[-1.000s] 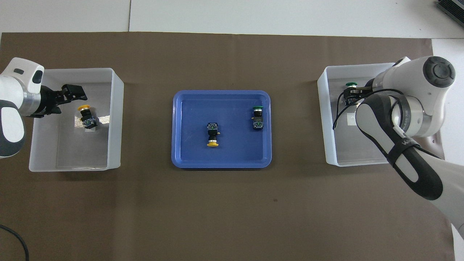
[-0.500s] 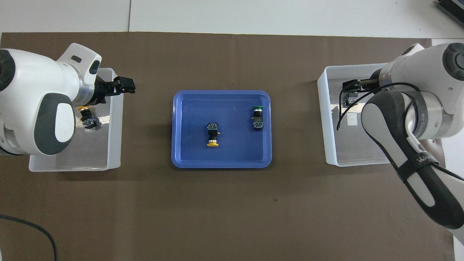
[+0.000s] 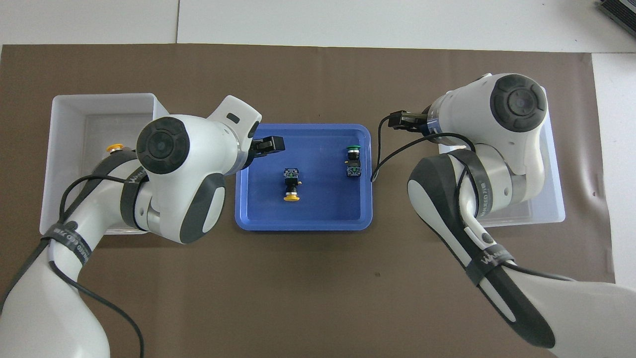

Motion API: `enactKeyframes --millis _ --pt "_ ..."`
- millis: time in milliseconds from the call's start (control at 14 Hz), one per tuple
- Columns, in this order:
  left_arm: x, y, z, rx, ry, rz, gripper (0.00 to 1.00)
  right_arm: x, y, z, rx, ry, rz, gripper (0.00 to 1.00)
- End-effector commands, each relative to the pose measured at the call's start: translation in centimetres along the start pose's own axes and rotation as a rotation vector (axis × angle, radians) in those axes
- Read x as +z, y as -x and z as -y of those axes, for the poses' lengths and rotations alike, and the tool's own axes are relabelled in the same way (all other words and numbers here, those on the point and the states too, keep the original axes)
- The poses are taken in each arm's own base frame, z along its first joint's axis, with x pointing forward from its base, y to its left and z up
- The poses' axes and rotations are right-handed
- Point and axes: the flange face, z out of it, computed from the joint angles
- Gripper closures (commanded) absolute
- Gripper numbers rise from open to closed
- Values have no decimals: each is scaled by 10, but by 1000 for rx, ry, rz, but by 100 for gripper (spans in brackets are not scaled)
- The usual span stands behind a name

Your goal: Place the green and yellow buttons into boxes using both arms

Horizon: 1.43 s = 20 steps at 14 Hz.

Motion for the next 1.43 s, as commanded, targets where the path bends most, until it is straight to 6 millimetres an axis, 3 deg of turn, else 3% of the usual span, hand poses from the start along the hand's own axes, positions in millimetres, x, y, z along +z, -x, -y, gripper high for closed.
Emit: enactKeyframes --millis 0,143,214,286,429,571,714,786,929,1000,1143,1357 --pt "44 14 -19 40 -48 -4 0 16 3 31 25 -10 -17 0" --pt "63 21 -25 44 -65 -22 0 26 21 57 -18 -13 0 0" --pt "65 22 -25 46 -67 -20 0 29 29 68 -27 -14 7 6" --pt "68 24 -25 48 -71 -15 0 37 37 79 -26 -16 15 19" --pt "77 35 -28 59 -79 3 0 45 39 84 -25 -23 9 32" --pt "79 38 -30 21 -77 2 12 63 53 99 -47 -23 25 35" --pt "88 49 -35 17 -78 10 12 76 59 100 -26 -11 43 35" --pt "89 50 -35 17 -80 12 15 78 68 111 -33 -9 49 35" --pt "90 51 -32 16 -83 15 29 88 75 112 -73 32 41 35" --pt "91 52 -31 14 -85 18 47 94 78 109 -85 56 35 35" --pt "90 46 -25 5 -87 16 98 99 79 106 -82 70 33 35" --pt "85 34 -16 -20 -90 10 100 117 87 98 -84 63 33 35"
